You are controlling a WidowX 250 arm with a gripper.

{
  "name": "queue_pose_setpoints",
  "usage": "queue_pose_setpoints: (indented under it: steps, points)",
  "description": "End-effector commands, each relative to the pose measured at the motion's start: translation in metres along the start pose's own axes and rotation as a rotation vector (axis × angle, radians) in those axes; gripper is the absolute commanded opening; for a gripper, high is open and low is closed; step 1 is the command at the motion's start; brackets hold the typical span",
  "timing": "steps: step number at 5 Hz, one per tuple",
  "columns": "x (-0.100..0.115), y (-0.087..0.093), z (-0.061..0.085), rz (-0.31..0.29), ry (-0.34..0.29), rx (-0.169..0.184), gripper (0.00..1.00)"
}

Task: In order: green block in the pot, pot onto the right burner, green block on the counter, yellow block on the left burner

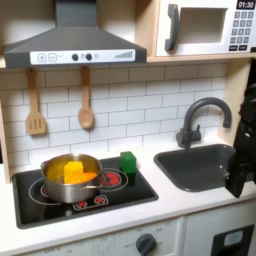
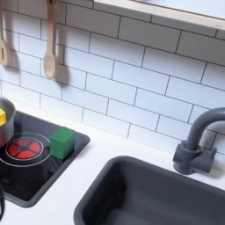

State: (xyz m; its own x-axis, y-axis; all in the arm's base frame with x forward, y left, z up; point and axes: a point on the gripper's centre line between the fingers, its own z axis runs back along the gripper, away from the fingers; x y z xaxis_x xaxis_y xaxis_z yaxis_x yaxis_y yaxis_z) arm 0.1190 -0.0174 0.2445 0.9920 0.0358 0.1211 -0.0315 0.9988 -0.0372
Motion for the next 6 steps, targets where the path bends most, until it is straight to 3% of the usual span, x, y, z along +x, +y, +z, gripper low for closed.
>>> queue_pose_setpoints:
  steps: [1, 2, 4, 6]
  points:
    - [0.000, 0.000, 0.000, 0.000, 0.000, 0.000, 1.00]
    - [0.029, 0.007, 0.007, 0.018, -0.012, 0.004, 1.00]
    - [0.069, 0.036, -0.001, 0.044, 0.020, 0.034, 1.00]
    - [0.102, 0.053, 0.000, 0.071, -0.005, 0.031, 1.00]
